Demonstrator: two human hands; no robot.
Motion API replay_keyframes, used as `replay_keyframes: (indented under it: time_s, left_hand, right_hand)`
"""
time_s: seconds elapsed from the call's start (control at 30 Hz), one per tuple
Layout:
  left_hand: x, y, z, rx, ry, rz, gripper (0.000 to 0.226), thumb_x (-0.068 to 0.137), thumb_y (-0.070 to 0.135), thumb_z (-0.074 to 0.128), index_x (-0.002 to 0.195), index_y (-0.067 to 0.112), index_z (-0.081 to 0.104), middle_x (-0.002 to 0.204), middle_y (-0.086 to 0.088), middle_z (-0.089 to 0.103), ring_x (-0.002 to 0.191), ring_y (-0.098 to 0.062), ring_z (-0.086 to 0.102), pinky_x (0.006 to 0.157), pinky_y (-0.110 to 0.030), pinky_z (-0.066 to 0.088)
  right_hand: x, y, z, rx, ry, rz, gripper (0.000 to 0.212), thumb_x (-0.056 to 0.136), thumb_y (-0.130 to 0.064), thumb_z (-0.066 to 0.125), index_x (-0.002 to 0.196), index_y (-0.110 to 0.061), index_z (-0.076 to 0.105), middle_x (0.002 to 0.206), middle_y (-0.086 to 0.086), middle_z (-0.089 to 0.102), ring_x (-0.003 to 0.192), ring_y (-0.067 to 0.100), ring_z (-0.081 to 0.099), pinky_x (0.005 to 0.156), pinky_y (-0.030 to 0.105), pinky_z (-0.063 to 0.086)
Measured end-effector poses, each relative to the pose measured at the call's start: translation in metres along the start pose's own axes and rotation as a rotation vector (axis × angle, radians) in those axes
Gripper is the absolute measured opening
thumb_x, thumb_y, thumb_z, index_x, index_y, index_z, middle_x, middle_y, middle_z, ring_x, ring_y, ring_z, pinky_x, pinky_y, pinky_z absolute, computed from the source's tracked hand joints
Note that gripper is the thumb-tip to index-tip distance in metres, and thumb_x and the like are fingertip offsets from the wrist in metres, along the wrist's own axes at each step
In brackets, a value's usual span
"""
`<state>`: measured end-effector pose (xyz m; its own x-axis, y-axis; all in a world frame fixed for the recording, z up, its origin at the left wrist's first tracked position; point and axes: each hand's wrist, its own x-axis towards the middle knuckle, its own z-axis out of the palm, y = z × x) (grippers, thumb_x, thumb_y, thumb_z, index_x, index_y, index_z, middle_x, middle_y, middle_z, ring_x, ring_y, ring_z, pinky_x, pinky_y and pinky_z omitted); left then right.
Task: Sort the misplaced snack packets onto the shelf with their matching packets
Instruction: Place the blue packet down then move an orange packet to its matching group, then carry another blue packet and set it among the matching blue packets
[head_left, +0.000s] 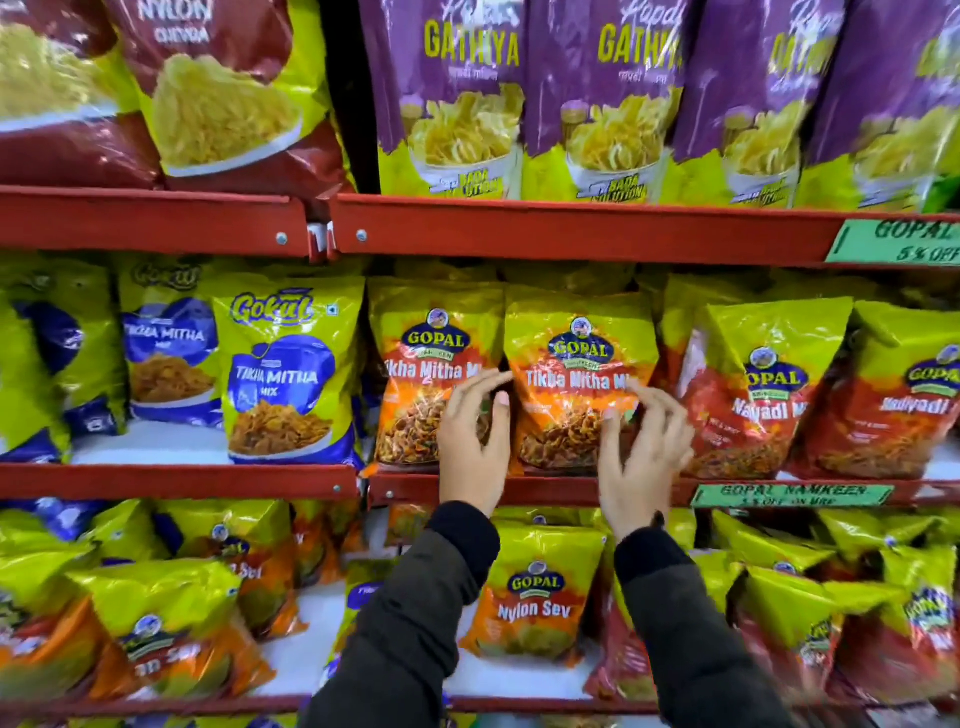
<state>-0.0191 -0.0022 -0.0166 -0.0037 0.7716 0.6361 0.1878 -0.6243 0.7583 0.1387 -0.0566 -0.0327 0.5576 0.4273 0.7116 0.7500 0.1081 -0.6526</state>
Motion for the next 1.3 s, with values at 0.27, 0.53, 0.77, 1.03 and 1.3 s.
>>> replay_keyframes:
  time_s: [0.27,0.53,0.77,1.03,1.3]
  left_hand:
    - [-0.101,-0.09,-0.084,0.101,0.12,-0.157,0.023,0.102,0.017,0.049,0.11,0.025,0.069,0.111,0.01,0.068,0.108,-0.007,0.064,0.093,-0.019,0.048]
    - [-0.134,-0.204,-0.147,0.099,-0.044,-0.989,0.03,0.1,0.002,0.048,0.127,0.0,0.062,0.134,-0.023,0.06,0.126,-0.038,0.056,0.109,-0.042,0.043]
    - [-0.125,-0.265,-0.152,0.171,-0.286,-1.432,0.057,0.101,0.044,0.047,0.128,-0.003,0.06,0.136,-0.024,0.059,0.127,-0.035,0.057,0.106,-0.034,0.044]
    - [-0.15,-0.244,-0.164,-0.05,-0.215,-1.323,0.035,0.093,0.032,0.065,0.115,0.004,0.07,0.109,-0.012,0.072,0.103,-0.026,0.067,0.084,-0.029,0.049]
    - [-0.184,-0.178,-0.236,-0.424,-0.094,-1.301,0.044,0.05,0.031,0.087,0.092,0.02,0.079,0.076,-0.001,0.077,0.057,-0.015,0.066,0.053,-0.02,0.05]
  right_hand:
    - [-0.151,-0.026,0.046,0.275,-0.441,-0.018,0.023,0.107,-0.025,0.04,0.119,-0.021,0.059,0.113,-0.008,0.057,0.108,-0.006,0.052,0.096,0.004,0.033]
    - [-0.232,0.006,0.141,0.015,-1.175,0.758,0.047,0.107,-0.029,0.04,0.143,0.0,0.049,0.151,0.022,0.048,0.143,0.034,0.043,0.11,0.03,0.032]
    - [-0.253,0.04,0.186,-0.033,-1.141,1.113,0.063,0.105,-0.047,0.039,0.135,0.006,0.054,0.142,0.027,0.055,0.133,0.037,0.052,0.103,0.03,0.039]
    - [-0.27,0.029,0.145,0.272,-0.843,1.197,0.014,0.095,-0.028,0.064,0.102,-0.016,0.069,0.111,0.005,0.072,0.117,0.028,0.061,0.104,0.04,0.046]
    - [-0.265,-0.03,0.075,0.583,-0.88,1.058,0.011,0.088,-0.001,0.064,0.082,-0.01,0.065,0.079,0.003,0.07,0.08,0.018,0.063,0.074,0.029,0.045]
